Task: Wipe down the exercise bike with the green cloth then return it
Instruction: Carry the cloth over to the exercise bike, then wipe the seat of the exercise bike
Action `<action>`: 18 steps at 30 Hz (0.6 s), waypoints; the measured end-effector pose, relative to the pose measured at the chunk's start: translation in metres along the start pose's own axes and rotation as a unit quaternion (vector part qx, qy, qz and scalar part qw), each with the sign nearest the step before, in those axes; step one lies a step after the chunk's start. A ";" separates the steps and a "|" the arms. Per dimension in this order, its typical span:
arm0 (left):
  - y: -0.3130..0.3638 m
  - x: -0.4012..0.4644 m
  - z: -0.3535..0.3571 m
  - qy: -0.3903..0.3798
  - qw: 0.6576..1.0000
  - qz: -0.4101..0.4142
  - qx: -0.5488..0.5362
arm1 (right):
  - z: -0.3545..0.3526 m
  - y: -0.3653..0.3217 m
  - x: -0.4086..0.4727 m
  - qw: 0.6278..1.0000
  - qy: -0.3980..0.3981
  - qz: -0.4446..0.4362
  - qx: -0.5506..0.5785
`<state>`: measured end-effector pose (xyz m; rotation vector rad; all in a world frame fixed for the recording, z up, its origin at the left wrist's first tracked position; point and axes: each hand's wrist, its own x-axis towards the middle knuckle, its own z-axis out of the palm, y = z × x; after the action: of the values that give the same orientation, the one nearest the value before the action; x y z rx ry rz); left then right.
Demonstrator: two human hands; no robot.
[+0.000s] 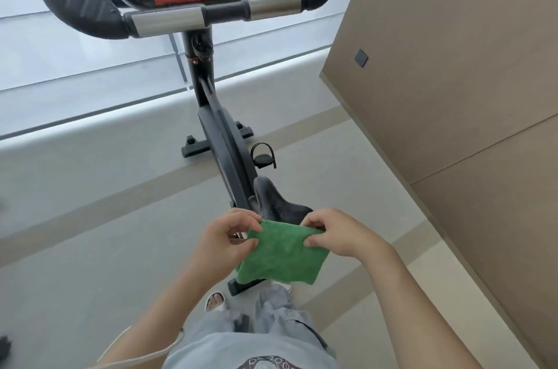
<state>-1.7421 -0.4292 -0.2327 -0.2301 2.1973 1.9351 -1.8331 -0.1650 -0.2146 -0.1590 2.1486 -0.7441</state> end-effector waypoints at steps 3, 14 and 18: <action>-0.020 0.013 0.014 0.012 0.999 -0.049 0.007 | -0.015 0.006 0.039 0.999 -0.005 0.004 -0.035; -0.056 0.041 0.015 -0.014 0.971 -0.100 0.218 | 0.009 0.006 0.113 0.951 0.165 -0.085 -0.249; -0.066 0.029 0.015 -0.052 0.962 -0.120 0.238 | 0.068 0.012 0.100 0.943 0.132 -0.149 -0.266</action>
<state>-1.7531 -0.4224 -0.3049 -0.2911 2.3538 1.2236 -1.8440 -0.2215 -0.3213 -0.7187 2.5784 -0.3390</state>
